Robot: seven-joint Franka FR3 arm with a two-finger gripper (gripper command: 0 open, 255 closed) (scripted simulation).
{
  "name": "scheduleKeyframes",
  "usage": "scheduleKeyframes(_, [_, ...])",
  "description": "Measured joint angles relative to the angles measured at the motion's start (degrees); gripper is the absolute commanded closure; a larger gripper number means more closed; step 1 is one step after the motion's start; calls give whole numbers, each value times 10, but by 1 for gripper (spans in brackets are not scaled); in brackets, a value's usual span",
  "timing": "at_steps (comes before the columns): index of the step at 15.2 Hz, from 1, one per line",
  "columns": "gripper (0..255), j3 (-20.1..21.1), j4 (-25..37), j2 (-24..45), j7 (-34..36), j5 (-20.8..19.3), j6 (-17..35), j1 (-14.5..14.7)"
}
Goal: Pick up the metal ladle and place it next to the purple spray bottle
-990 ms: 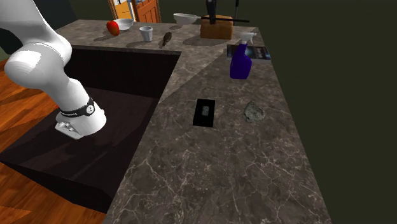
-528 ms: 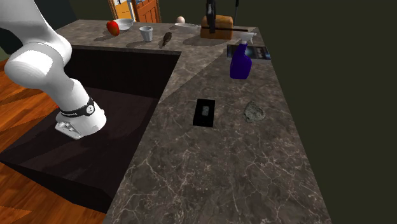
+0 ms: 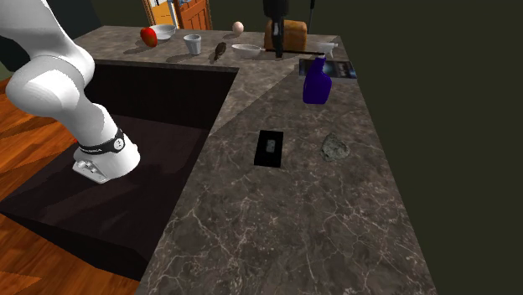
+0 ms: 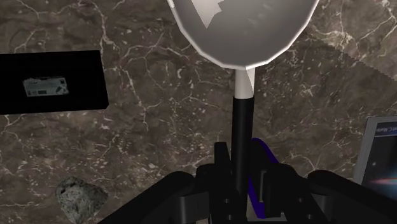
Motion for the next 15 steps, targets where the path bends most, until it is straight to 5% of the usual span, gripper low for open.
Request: scheduleKeyframes(15, [255,0,-70,38,2,-6,108,2])
